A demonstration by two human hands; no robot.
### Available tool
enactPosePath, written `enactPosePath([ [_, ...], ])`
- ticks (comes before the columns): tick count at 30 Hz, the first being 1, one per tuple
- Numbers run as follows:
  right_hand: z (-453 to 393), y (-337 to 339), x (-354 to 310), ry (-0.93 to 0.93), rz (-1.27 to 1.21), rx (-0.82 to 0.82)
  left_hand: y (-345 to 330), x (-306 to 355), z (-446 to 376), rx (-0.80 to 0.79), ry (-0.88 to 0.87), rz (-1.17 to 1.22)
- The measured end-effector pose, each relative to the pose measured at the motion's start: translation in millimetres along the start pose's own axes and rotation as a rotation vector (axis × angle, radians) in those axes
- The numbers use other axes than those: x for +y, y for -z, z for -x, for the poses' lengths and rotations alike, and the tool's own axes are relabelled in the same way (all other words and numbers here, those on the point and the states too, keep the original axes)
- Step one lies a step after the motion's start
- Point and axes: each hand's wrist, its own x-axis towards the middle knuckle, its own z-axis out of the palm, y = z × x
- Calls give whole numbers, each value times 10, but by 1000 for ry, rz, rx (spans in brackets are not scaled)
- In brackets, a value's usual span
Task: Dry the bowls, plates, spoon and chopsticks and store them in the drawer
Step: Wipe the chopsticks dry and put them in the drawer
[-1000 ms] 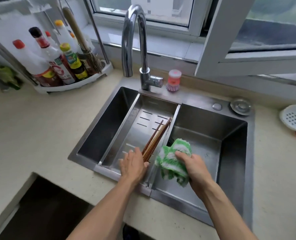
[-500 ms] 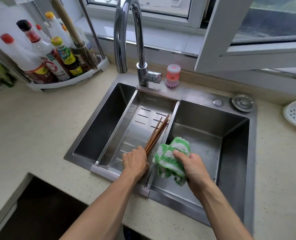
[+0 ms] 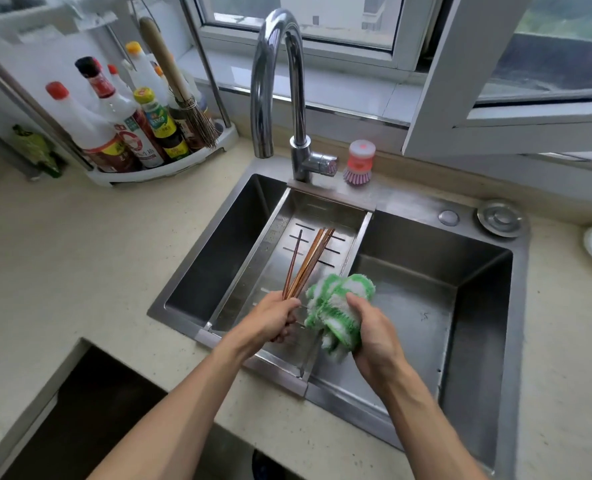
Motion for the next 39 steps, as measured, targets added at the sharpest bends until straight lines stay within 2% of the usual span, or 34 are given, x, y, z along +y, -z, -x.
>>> enactPosePath([
  [3,-27,-144,-11,-35,-178,-72,97,24,178,-19,-69,96],
  [7,35,-406,-72,-107,-367,-314,170,51,343,17,-77,161],
  [11,-4,-594,8,-111,-398,-455,277,82,465,15,-33,266],
  [14,-17,-615,55,-94,-396,-472,331,49,530,51,-24,258],
  [16,-5,-642,75,-46,-259,-379,324,-20,519,162,-51,106],
  [19,-42,-659,113,126,368,31,276,-102,493,221,-88,-92],
  [21,-87,-632,143,141,462,189,241,-116,489,225,-102,-130],
  [24,-185,-577,183,62,247,151,205,-89,490,265,-79,-65],
  [27,-216,-491,168,-86,-291,-17,200,-84,485,276,-40,87],
  [30,-147,-439,74,-114,-576,-222,190,-66,501,270,-29,168],
  [33,-112,-580,58,-138,-554,-343,151,-67,477,241,-70,107],
  [36,-123,-725,66,-94,-386,-297,141,-81,469,223,-125,-27],
  [39,-162,-789,132,-3,-315,-206,122,-62,507,173,-104,24],
])
